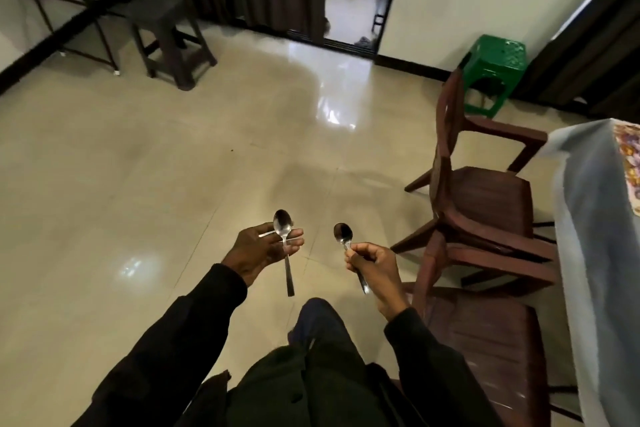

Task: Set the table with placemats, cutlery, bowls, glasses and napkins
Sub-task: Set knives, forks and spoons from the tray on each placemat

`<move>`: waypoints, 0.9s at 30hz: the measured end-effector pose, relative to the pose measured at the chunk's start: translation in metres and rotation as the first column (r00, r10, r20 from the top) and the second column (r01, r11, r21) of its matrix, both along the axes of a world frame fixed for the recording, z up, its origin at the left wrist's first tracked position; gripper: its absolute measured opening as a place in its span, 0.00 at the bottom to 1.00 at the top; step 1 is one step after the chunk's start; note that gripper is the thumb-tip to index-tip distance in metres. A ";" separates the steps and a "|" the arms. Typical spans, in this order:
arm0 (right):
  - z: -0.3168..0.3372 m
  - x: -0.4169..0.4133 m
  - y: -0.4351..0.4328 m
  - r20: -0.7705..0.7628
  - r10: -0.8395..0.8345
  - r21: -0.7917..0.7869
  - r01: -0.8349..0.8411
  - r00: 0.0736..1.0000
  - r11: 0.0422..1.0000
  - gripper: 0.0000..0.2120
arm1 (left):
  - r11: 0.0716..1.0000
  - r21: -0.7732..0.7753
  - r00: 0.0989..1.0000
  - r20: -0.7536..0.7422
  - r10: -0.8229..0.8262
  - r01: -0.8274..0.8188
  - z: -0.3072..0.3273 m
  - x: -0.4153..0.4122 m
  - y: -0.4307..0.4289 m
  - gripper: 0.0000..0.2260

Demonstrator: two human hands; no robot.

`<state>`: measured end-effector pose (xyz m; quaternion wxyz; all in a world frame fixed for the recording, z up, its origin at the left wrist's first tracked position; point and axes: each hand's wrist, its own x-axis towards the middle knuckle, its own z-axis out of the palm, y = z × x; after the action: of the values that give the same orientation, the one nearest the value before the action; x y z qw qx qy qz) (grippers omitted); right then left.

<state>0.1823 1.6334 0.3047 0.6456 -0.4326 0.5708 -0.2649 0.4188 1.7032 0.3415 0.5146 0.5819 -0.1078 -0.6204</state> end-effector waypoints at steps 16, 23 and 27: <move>0.019 0.061 -0.345 -0.061 -0.203 -0.097 0.196 0.977 0.976 0.04 | 0.973 0.026 0.973 -0.030 -0.227 0.228 0.000 0.061 -0.385 0.13; 0.028 0.055 -0.475 -0.042 -0.284 -0.130 0.277 0.958 0.952 0.04 | 0.935 0.034 0.935 -0.045 -0.351 0.353 -0.005 0.054 -0.542 0.15; 0.019 0.045 -0.546 -0.058 -0.382 -0.123 0.374 0.922 0.919 0.04 | 0.902 0.034 0.902 -0.048 -0.429 0.431 -0.017 0.045 -0.640 0.15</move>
<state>0.2275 1.0873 0.3234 0.5341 -0.3593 0.6538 -0.3978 0.4642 1.0628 0.3250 0.3543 0.5428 -0.2095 -0.7321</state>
